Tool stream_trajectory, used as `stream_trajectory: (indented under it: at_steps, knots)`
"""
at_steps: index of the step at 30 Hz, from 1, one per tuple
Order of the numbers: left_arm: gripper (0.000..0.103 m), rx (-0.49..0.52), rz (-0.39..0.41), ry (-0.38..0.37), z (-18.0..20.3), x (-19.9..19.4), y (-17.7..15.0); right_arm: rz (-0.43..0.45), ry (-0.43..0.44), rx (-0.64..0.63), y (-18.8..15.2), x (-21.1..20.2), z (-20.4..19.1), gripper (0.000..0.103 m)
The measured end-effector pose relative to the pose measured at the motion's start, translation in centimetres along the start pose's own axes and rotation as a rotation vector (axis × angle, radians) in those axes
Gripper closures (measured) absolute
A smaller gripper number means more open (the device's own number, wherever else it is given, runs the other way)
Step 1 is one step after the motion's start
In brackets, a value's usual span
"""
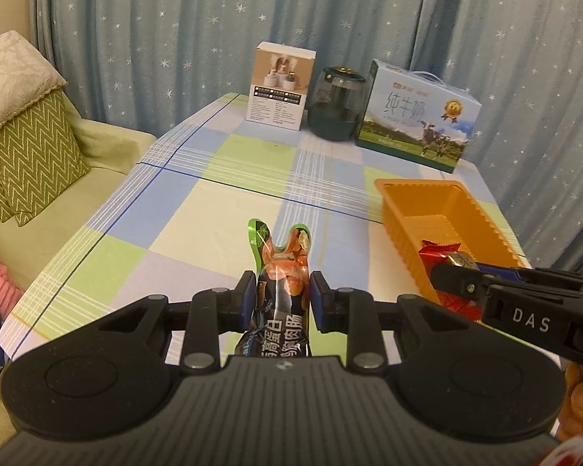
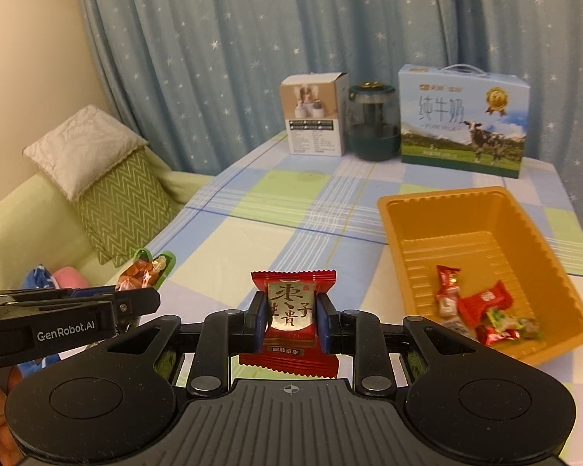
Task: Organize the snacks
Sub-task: 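Carry the snack bar and red packet over the orange tray with both grippers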
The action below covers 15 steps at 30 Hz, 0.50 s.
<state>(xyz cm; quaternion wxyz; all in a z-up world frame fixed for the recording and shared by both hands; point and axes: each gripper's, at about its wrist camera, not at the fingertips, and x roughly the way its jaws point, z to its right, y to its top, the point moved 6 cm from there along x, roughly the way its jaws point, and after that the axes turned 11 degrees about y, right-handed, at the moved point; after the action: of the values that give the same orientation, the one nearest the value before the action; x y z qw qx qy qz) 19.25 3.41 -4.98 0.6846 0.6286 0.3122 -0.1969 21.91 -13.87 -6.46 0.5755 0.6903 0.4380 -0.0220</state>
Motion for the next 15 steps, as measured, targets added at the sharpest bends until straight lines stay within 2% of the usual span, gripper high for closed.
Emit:
stream_trajectory:
  at_steps: [15]
  knots:
    - [0.077, -0.016, 0.007, -0.046, 3.6, -3.3, -0.5, 0.037, -0.046, 0.008, -0.8, -5.5, 1.3, 0.076]
